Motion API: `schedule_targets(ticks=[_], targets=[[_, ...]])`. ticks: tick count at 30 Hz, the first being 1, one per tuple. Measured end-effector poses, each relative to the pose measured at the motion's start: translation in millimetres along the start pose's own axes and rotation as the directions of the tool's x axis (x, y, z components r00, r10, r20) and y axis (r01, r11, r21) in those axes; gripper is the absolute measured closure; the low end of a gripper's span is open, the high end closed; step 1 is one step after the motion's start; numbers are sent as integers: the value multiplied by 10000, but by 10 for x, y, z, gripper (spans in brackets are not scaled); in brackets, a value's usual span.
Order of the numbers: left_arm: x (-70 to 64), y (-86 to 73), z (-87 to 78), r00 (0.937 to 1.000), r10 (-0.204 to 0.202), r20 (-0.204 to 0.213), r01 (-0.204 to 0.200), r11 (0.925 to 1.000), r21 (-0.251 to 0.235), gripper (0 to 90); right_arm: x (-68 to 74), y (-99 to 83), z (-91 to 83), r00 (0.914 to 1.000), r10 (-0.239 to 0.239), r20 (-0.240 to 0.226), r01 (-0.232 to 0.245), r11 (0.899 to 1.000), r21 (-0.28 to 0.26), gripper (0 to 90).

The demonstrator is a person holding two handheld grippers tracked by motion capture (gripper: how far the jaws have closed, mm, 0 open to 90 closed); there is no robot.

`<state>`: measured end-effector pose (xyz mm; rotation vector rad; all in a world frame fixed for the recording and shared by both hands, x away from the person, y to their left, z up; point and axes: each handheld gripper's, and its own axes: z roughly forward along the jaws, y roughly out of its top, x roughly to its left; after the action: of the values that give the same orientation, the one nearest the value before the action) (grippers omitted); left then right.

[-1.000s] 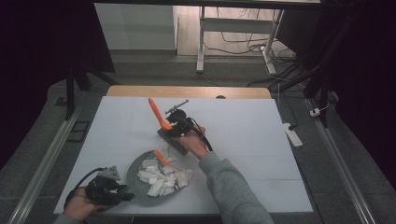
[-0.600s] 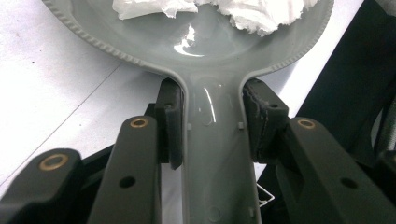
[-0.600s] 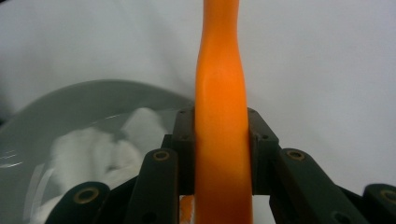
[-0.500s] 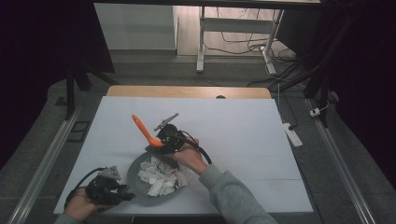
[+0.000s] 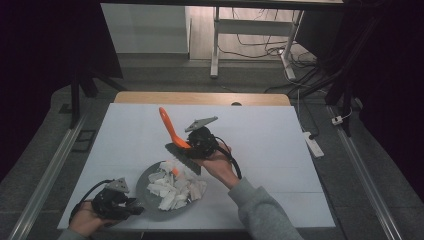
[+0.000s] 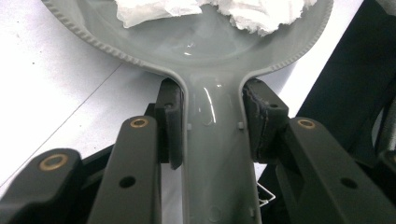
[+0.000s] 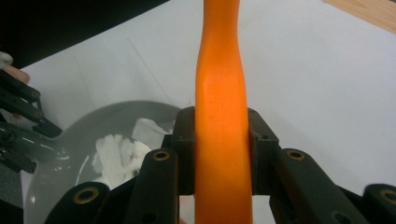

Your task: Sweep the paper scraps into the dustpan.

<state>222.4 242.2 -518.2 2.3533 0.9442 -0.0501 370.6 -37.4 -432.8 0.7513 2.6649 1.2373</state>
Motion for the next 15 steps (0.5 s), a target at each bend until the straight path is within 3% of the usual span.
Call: schedule_targets(ticks=[5,7,10,15], targets=[[-1,-7,-3,10000,17,22,-17,10000,3,621,-81,-189,-154,9977,370,574,-377,9992,106,701],[-1,-6,-4,10000,37,21,-37,10000,20,621,-124,-287,-182,9945,709,774,-730,9970,247,701],[-4,-5,-5,10000,57,33,-57,10000,31,621,-170,-433,-190,9882,1102,1061,-1163,9918,523,701],[-8,3,2,9998,149,88,-150,9999,60,621,-182,-600,-158,9827,1371,1246,-1483,9852,855,701]])
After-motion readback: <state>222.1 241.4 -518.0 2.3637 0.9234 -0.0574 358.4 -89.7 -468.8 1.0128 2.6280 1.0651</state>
